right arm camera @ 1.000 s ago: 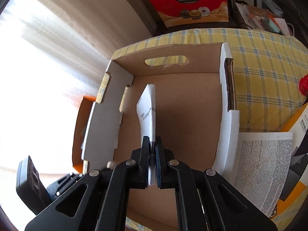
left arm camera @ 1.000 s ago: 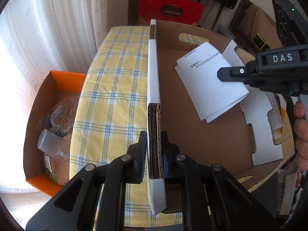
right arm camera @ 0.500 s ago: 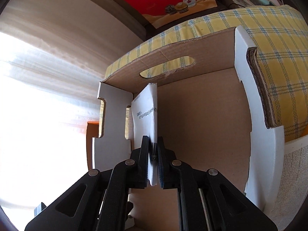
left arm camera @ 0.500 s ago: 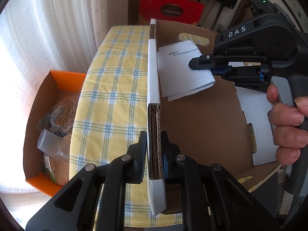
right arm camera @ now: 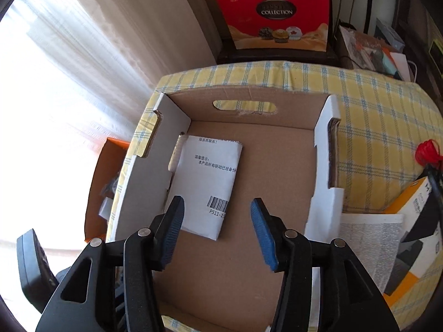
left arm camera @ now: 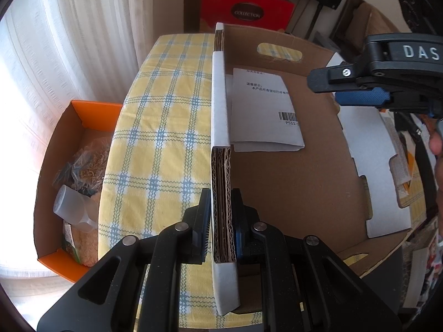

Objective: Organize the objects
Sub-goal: 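Grasp the printed leaflet on the orange box with the right tool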

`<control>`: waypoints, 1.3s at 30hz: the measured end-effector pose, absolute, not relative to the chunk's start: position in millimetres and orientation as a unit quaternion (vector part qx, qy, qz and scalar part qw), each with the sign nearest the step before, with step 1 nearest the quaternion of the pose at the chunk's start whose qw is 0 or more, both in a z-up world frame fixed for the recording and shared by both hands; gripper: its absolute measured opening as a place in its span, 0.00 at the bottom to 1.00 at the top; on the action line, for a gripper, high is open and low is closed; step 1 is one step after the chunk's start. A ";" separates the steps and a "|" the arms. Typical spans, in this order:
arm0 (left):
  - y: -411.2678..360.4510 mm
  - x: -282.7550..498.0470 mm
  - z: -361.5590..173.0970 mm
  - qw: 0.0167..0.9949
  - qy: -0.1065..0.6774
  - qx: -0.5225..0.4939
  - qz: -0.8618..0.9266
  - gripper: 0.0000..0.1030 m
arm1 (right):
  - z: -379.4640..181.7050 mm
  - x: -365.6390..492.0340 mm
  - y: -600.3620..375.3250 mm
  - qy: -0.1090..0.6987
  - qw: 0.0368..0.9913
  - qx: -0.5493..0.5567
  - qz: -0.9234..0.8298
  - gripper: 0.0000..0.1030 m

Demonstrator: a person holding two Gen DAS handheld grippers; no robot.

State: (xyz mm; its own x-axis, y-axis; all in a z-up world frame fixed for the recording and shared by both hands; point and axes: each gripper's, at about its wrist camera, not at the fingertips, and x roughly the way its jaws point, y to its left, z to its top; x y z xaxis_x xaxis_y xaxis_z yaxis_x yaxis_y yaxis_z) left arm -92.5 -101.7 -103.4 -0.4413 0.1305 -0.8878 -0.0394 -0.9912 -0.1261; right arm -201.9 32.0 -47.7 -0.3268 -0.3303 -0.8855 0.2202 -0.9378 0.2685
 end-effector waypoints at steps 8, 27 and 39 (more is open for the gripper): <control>-103.7 -92.1 -101.2 0.050 -0.046 -0.524 0.849 0.12 | -10.8 -176.5 76.2 -0.008 0.157 0.523 -0.838 0.50; -101.0 -92.9 -100.4 0.047 -0.033 -0.524 0.850 0.11 | -49.4 -153.7 183.3 -0.103 0.123 0.554 -0.817 0.49; -101.1 -92.4 -101.1 0.043 -0.027 -0.525 0.850 0.11 | -52.0 -152.7 187.1 -0.157 0.168 0.557 -0.798 0.43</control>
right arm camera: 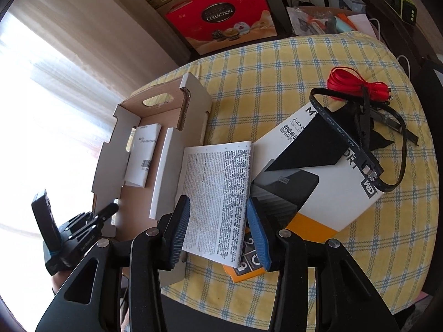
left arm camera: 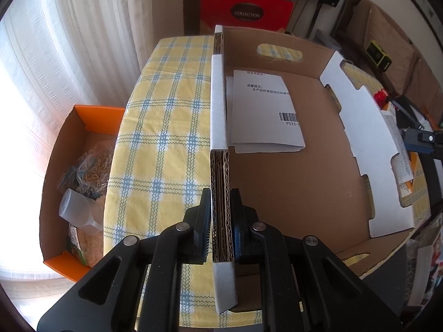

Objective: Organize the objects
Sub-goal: 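Grasp the printed leaflet on the orange box with the right tool, then place the leaflet in the tray beside the booklet, open right tool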

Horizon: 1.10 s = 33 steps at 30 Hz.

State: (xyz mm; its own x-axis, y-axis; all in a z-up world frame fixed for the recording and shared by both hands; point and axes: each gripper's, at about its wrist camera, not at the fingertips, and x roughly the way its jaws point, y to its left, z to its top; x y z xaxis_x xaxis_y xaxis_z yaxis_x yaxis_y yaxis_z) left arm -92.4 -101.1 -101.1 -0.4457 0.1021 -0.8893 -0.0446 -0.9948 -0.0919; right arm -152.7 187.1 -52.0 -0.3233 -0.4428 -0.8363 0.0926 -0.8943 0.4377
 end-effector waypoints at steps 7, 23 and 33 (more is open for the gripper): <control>-100.7 -92.7 -101.2 0.041 -0.026 -0.525 0.850 0.11 | -40.2 -150.1 198.9 -0.219 0.211 0.536 -0.788 0.42; -100.7 -92.7 -99.1 0.045 -0.030 -0.525 0.849 0.11 | -59.0 -151.6 178.3 -0.196 0.213 0.537 -0.792 0.02; -102.0 -93.1 -98.7 0.045 -0.034 -0.525 0.849 0.11 | -29.8 -153.6 175.8 -0.207 0.224 0.513 -0.802 0.02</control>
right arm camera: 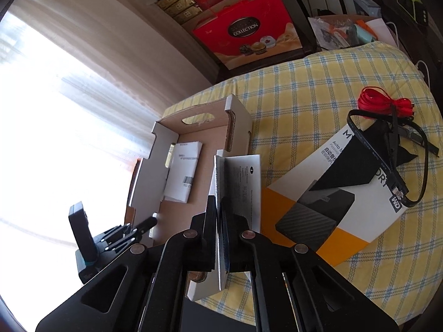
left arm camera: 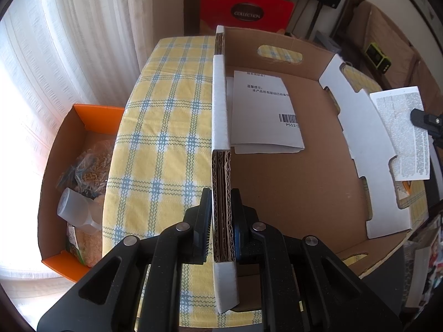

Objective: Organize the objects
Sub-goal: 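Place the leaflet in the tray beside the booklet, open right tool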

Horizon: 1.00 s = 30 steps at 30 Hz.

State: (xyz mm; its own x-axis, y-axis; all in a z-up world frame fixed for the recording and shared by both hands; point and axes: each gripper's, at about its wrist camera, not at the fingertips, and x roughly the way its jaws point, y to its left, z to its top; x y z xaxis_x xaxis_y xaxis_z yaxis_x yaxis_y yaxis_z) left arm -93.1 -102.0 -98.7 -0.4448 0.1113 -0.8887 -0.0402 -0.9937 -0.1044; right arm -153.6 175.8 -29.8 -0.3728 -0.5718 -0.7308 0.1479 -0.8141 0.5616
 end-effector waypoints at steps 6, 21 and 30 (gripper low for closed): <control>-101.2 -92.8 -99.2 0.044 -0.032 -0.525 0.849 0.11 | -5.6 -156.2 152.2 -0.178 0.219 0.493 -0.823 0.03; -101.3 -92.4 -99.1 0.045 -0.036 -0.526 0.848 0.11 | 5.5 -151.0 42.9 -0.065 0.270 0.505 -0.817 0.25; -102.3 -94.0 -100.1 0.046 -0.041 -0.527 0.848 0.11 | 3.1 -163.7 92.4 -0.075 0.219 0.509 -0.829 0.33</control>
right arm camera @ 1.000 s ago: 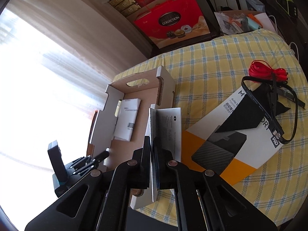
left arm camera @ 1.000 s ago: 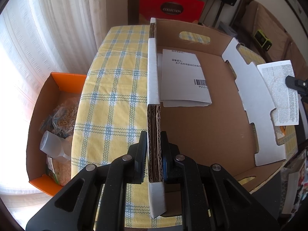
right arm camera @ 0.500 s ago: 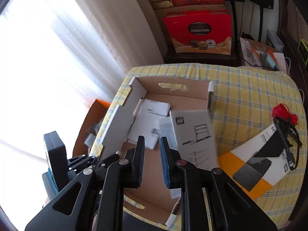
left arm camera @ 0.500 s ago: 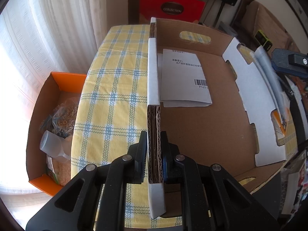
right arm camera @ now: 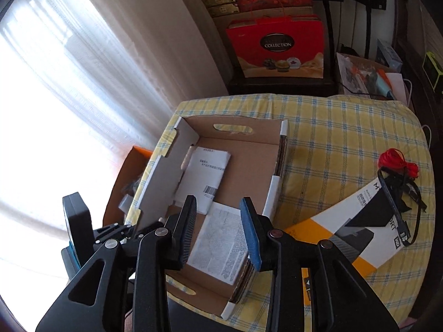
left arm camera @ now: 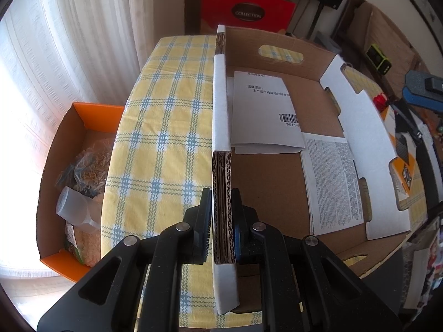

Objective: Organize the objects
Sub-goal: 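Place the leaflet in the tray beside the booklet, open right tool, then grasp the black cable on the orange box with the right tool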

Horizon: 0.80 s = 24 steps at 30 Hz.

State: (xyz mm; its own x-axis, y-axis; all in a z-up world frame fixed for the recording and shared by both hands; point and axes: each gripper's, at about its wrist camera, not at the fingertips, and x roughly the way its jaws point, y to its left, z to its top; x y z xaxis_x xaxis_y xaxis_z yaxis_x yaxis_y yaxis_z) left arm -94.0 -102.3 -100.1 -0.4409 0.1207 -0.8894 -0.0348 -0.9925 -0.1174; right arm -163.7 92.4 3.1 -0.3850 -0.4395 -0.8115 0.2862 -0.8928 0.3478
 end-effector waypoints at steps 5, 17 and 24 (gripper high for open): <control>-103.0 -94.0 -100.3 0.046 -0.041 -0.527 0.848 0.11 | -16.6 -161.8 89.3 -0.071 0.230 0.530 -0.813 0.33; -103.0 -94.9 -100.4 0.047 -0.038 -0.527 0.848 0.11 | -22.9 -156.1 80.6 -0.055 0.230 0.529 -0.815 0.33; -103.6 -95.0 -100.2 0.050 -0.036 -0.529 0.846 0.11 | -9.5 -153.5 102.9 -0.052 0.197 0.507 -0.838 0.33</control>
